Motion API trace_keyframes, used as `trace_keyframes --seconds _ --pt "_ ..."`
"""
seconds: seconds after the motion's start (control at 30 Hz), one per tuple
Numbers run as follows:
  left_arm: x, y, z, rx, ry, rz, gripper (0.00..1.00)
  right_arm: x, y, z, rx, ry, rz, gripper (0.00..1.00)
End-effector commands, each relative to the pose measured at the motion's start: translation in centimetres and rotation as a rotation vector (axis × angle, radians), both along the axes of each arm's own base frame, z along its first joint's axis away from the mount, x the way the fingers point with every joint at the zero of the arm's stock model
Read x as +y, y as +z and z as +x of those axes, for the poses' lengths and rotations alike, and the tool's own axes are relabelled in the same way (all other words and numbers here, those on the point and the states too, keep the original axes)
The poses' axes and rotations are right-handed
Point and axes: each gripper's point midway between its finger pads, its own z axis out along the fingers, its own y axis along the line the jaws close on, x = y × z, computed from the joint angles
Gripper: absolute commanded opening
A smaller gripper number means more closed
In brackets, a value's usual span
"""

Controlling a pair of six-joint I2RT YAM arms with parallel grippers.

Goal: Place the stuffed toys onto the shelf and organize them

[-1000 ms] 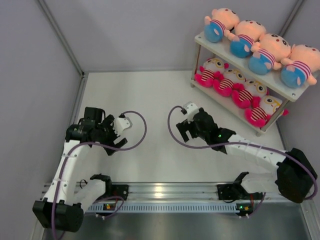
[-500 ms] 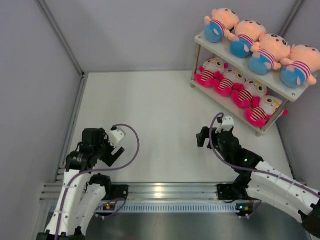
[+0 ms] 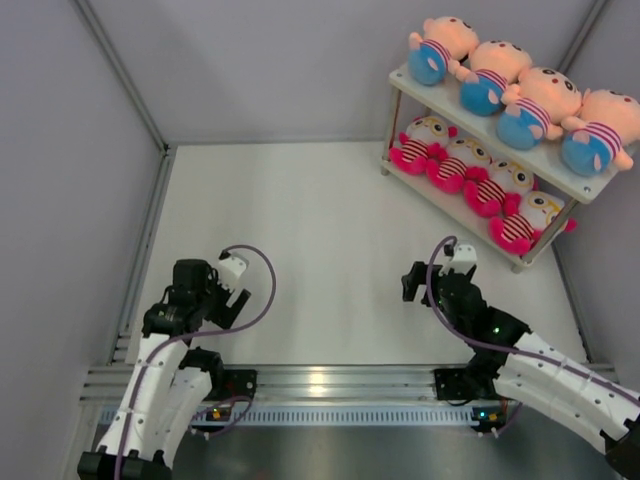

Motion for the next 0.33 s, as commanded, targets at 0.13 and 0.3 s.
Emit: trace_keyframes --seconds 0.13,0.3 --pt "0.15 0.27 1.18 -0.053 0.024 -0.007 0.98 -0.80 0.31 0.27 -0.045 -0.048 0.028 0.99" --pt "0.20 0.18 1.14 -0.052 0.023 -0.005 0.98 -1.08 0.81 0.53 -0.070 -0.067 0.034 0.99"
